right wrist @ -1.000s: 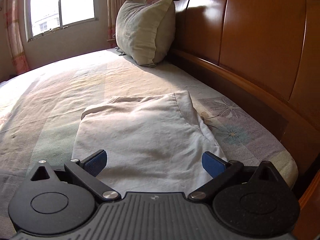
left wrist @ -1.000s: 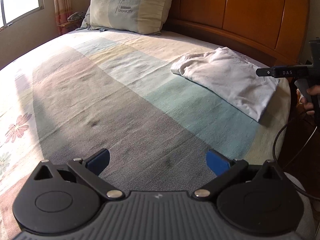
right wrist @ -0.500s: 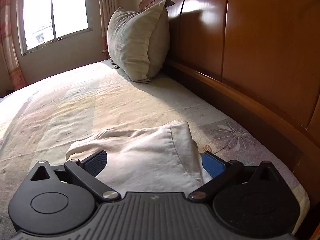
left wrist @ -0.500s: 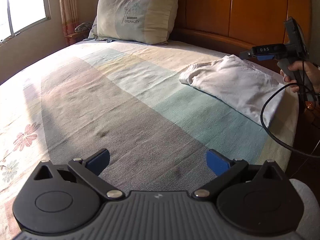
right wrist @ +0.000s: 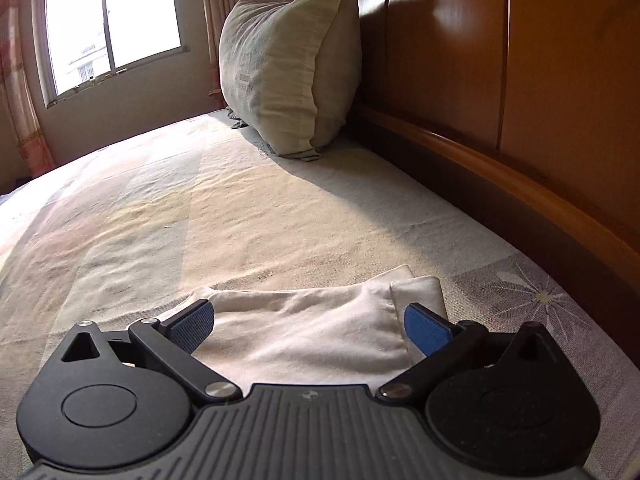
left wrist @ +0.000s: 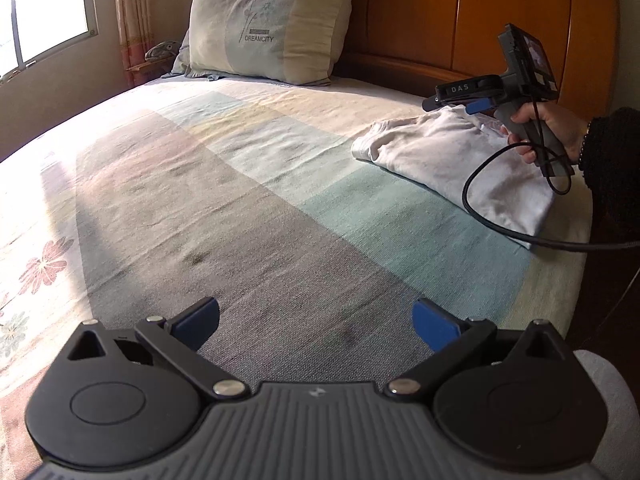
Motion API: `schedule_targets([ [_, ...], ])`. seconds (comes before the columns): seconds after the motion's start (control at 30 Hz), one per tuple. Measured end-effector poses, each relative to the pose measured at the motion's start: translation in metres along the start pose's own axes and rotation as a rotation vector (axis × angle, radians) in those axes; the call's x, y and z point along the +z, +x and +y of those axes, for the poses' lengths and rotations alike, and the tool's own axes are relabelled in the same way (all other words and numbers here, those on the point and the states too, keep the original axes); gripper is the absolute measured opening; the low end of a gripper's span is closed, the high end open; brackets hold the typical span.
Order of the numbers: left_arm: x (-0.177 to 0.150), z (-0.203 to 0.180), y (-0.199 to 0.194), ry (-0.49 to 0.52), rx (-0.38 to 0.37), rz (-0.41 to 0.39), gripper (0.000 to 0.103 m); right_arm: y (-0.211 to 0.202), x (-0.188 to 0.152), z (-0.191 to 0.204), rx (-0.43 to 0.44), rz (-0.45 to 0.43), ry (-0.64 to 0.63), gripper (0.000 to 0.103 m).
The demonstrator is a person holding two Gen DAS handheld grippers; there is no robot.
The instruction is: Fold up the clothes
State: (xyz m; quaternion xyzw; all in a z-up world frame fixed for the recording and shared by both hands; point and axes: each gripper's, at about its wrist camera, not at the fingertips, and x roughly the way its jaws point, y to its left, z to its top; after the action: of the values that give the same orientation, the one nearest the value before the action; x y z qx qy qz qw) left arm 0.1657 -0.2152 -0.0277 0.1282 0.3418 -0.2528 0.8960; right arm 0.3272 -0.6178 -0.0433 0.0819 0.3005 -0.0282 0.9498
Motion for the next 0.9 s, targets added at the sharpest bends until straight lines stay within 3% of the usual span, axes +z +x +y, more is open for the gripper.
schedule_targets([
  [0.13,-0.002,0.003,-0.004,-0.006,-0.002,-0.003,0.102,0.044,0.004,-0.011,-0.032,0.072,0.032,0.103],
  [0.23,-0.002,0.007,-0.005,-0.022,-0.002,-0.014,0.102,0.043,0.014,-0.011,-0.036,0.100,0.023,0.103],
  [0.3,-0.001,0.008,-0.005,-0.026,0.005,-0.021,0.102,0.027,0.016,-0.008,-0.037,0.089,0.051,0.103],
  [0.4,0.000,0.006,-0.005,-0.015,0.003,-0.023,0.102,0.001,0.002,-0.001,0.089,0.091,0.070,0.103],
  [0.43,0.000,0.005,-0.005,-0.012,0.000,-0.021,0.102,0.001,-0.005,0.003,0.091,0.109,0.049,0.103],
  [0.6,0.001,0.000,-0.013,0.002,-0.005,-0.027,0.102,-0.013,-0.016,0.012,0.051,0.127,0.009,0.103],
  [0.7,0.001,0.002,-0.017,-0.007,-0.012,-0.038,0.102,-0.039,-0.021,0.012,0.060,0.077,0.022,0.103],
  [0.9,0.003,-0.003,-0.026,0.024,0.031,-0.056,0.102,-0.060,-0.047,-0.006,-0.016,0.162,0.071,0.103],
])
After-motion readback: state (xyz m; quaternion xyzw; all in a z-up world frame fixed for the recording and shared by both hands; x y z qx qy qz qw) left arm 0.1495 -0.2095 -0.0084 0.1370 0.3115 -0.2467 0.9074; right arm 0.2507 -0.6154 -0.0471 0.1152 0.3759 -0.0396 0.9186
